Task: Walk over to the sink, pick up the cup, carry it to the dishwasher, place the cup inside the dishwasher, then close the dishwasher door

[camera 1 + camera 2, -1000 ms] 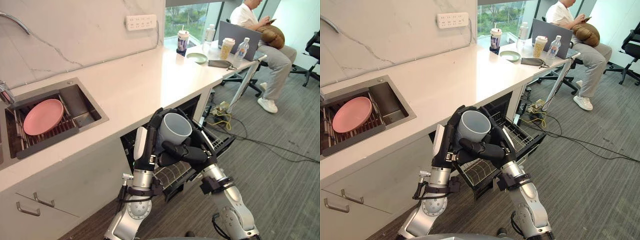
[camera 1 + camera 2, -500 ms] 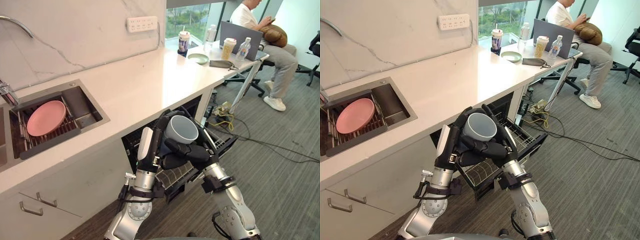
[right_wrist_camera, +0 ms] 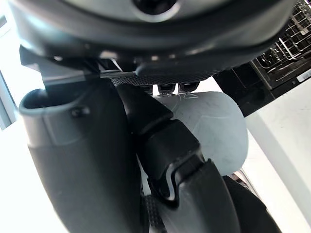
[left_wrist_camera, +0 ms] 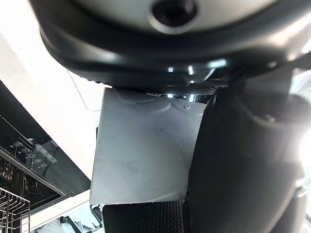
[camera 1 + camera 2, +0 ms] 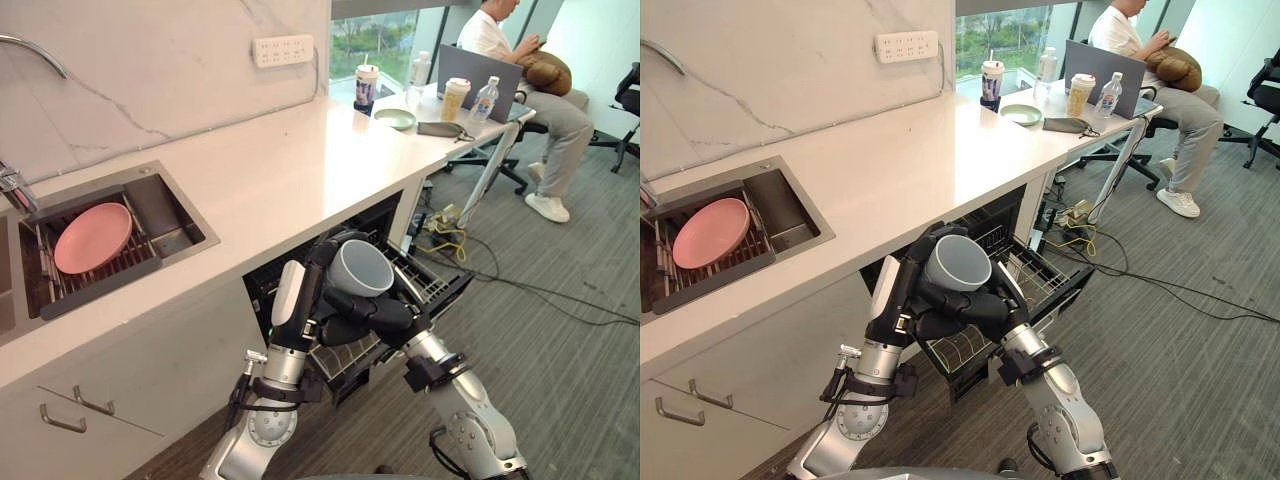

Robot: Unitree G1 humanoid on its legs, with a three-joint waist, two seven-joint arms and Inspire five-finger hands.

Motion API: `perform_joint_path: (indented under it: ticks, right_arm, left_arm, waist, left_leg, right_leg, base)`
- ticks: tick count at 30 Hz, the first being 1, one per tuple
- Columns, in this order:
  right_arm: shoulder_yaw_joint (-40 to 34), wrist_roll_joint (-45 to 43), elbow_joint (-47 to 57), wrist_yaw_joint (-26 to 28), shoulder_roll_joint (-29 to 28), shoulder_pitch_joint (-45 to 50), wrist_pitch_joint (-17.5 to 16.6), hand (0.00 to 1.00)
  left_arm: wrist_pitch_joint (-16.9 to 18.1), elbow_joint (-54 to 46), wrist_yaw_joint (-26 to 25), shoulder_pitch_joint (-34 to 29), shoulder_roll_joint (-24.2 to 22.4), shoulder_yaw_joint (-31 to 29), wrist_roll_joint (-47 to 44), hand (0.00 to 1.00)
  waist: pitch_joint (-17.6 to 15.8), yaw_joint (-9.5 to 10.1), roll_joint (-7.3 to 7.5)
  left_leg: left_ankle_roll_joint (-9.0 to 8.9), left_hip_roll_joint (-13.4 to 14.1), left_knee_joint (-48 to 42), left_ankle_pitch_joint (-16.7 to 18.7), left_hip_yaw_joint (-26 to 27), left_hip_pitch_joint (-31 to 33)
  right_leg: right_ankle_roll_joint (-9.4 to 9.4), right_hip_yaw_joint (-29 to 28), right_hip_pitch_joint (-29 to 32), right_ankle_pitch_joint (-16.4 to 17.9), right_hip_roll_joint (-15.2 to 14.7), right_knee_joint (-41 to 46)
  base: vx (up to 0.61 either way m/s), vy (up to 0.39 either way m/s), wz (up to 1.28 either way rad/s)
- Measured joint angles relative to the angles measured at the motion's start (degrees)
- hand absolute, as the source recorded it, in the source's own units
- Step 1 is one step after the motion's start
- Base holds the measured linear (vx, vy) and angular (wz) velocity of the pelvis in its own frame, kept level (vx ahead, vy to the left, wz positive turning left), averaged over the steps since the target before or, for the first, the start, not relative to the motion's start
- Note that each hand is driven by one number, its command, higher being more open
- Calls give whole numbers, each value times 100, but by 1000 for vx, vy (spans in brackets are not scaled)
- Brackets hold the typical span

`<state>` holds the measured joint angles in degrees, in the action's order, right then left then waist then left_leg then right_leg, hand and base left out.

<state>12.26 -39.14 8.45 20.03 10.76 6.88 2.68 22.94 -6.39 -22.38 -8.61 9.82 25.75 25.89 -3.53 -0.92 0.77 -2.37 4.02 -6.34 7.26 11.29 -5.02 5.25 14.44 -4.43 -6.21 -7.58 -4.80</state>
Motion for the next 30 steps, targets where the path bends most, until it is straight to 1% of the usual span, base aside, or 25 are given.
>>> perform_joint_path:
  ticks: [10, 11, 16, 18, 30]
  right_arm:
    - [44, 80, -3, -96, 21, -17, -40, 0]
    - [48, 80, -3, -121, 20, -20, -40, 0]
    - [50, 29, -3, -205, 5, -21, -32, 0]
    - [48, -25, -46, -309, -44, -20, 33, 0]
    - [19, -819, -234, -502, -291, 61, 62, 0]
  left_arm:
    - [-7, 2, -160, -5, 34, 53, 1, 0]
    - [-8, 2, -170, -7, 34, 53, 1, 100]
    - [-10, 2, -161, -14, 31, 68, -7, 100]
    - [-7, -8, -118, -14, 31, 100, -7, 100]
    - [-15, -11, -152, -107, -12, 148, -55, 100]
  waist:
    - [9, 2, 14]
    - [10, 3, 17]
    - [22, 2, 36]
    - [28, 4, 45]
    - [27, 4, 56]
  left_leg:
    - [25, -12, -2, -24, 1, 51]
    - [26, -12, 0, -29, 1, 58]
    - [26, -11, 7, -32, 3, 59]
    - [26, -11, 9, -33, 3, 59]
    - [21, -13, 76, -72, 0, 49]
  right_leg:
    - [6, -3, 43, -37, -31, -3]
    - [5, -4, 53, -41, -33, -3]
    - [7, -5, 57, -43, -33, -3]
    - [7, -5, 58, -43, -33, -4]
    - [8, 3, 71, -44, -34, -5]
  base:
    - [-29, -4, 0]
    - [0, 0, 0]
    - [0, 0, 0]
    - [0, 0, 0]
    - [0, 0, 0]
